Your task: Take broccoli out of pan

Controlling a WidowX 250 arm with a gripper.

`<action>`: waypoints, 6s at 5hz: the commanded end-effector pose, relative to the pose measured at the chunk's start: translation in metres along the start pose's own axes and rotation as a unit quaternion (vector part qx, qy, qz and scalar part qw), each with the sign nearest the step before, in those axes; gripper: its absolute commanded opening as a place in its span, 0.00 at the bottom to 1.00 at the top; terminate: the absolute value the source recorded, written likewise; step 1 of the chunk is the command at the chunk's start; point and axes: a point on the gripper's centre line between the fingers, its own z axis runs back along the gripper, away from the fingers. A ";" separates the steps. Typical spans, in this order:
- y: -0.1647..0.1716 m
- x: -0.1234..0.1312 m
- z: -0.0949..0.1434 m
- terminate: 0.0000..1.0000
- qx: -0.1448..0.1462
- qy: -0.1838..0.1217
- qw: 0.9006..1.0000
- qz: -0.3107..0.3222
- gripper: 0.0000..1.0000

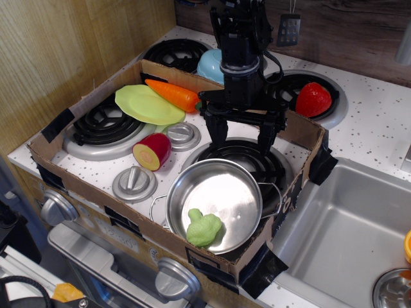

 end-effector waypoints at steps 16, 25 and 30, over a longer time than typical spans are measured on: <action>-0.012 -0.120 0.009 0.00 0.064 -0.069 0.991 0.096 1.00; -0.022 -0.115 0.034 0.00 0.136 -0.113 0.981 0.077 0.00; 0.060 -0.025 0.064 0.00 0.160 -0.089 0.982 0.042 0.00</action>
